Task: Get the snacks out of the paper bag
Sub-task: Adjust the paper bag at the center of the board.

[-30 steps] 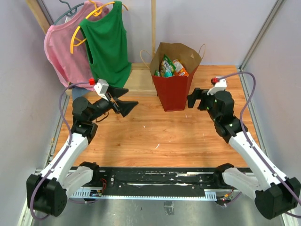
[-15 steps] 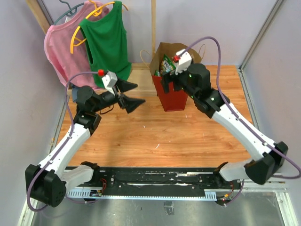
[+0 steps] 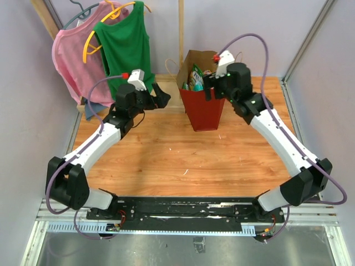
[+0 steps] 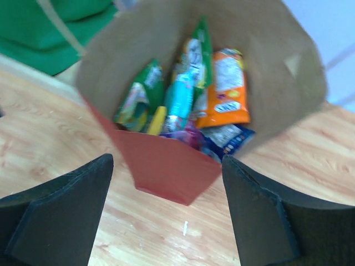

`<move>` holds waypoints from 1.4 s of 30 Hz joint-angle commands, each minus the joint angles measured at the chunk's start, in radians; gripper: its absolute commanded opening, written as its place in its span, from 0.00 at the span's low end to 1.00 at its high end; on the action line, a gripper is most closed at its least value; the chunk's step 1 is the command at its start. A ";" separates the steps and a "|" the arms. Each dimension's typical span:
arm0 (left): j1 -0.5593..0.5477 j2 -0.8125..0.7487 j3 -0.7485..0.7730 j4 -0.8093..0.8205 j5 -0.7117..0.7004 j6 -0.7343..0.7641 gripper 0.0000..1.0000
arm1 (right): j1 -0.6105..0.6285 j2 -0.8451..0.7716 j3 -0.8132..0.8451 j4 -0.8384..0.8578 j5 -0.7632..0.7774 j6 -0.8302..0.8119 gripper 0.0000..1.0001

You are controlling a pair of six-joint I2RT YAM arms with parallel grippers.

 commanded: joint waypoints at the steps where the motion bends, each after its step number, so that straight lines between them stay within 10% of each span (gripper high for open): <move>1: -0.059 0.019 0.093 -0.020 -0.188 -0.013 1.00 | -0.156 -0.056 -0.048 -0.018 0.008 0.124 0.80; 8: -0.105 0.107 0.145 0.079 -0.159 -0.049 1.00 | -0.349 0.032 -0.018 -0.011 -0.044 0.253 0.73; 26: -0.221 0.367 0.395 -0.063 -0.468 0.090 1.00 | -0.370 0.352 0.205 -0.032 -0.093 0.328 0.66; 42: -0.150 0.276 0.508 -0.253 -0.375 0.181 1.00 | -0.302 0.437 0.343 -0.192 0.057 0.253 0.14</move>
